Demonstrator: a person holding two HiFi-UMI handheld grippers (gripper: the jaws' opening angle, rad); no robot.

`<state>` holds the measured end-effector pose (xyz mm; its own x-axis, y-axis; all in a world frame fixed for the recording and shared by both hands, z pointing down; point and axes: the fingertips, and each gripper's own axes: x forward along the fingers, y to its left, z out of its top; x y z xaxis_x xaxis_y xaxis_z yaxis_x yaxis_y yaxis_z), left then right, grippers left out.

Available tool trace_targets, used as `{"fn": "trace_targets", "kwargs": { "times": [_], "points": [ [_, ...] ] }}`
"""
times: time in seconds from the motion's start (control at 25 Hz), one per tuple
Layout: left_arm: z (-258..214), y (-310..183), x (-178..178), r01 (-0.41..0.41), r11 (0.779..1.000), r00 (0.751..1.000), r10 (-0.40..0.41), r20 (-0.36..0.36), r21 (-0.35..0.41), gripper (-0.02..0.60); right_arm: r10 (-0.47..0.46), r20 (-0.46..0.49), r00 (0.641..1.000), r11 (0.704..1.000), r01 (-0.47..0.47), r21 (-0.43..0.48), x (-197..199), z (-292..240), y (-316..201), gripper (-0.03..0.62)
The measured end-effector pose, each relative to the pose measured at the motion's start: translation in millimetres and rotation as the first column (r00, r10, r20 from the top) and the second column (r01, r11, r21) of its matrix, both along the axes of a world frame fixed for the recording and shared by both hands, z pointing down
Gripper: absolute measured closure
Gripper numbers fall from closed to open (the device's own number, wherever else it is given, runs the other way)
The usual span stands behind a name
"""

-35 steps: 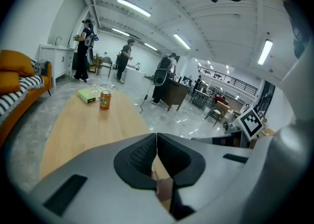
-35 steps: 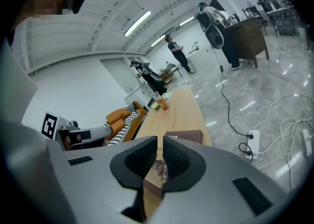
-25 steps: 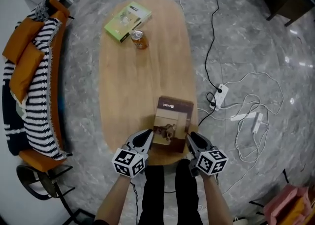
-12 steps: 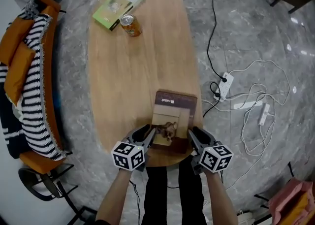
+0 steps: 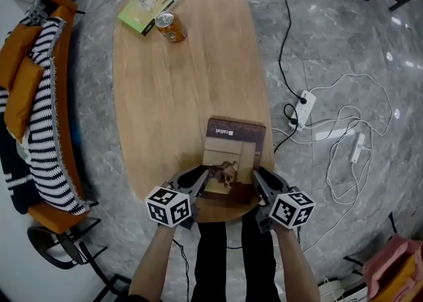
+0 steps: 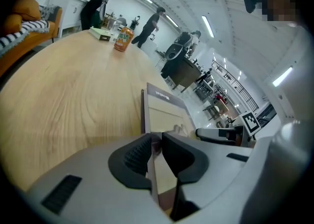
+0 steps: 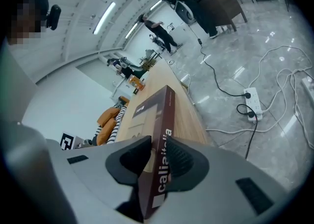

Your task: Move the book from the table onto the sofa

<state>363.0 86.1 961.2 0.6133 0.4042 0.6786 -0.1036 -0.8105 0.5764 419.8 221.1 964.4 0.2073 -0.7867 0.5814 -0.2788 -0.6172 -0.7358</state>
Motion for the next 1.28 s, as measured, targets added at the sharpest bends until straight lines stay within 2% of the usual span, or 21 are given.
{"fn": "trace_targets", "kwargs": {
  "times": [0.24, 0.52, 0.76, 1.04, 1.28],
  "points": [
    [-2.3, 0.6, -1.8, 0.036, 0.999, 0.999, -0.036, 0.021, -0.039, 0.512, 0.009, 0.019, 1.0, 1.0, -0.009, -0.006, 0.5, -7.1, 1.5, 0.503],
    [-57.8, 11.4, 2.4, 0.019, 0.998, 0.999, -0.02, -0.027, -0.06, 0.517, 0.032, 0.005, 0.999, 0.999, -0.032, 0.023, 3.9, -57.0, 13.0, 0.507],
    [-89.3, 19.0, -2.5, 0.024, 0.997, 0.999, -0.028, -0.042, -0.077, 0.525, 0.004, -0.033, 0.999, 0.999, -0.003, 0.032, 3.9, -89.5, 18.6, 0.513],
    [-154.2, 25.3, -11.1, 0.033, 0.995, 0.997, -0.039, -0.063, -0.094, 0.529, -0.007, -0.064, 0.998, 0.999, 0.01, 0.046, -0.8, -153.2, 23.4, 0.513],
    [-230.9, 28.6, -26.0, 0.051, 0.991, 0.994, -0.063, -0.092, -0.127, 0.531, 0.005, -0.093, 0.996, 0.998, 0.002, 0.064, -13.5, -229.5, 26.6, 0.513]
  ]
}}
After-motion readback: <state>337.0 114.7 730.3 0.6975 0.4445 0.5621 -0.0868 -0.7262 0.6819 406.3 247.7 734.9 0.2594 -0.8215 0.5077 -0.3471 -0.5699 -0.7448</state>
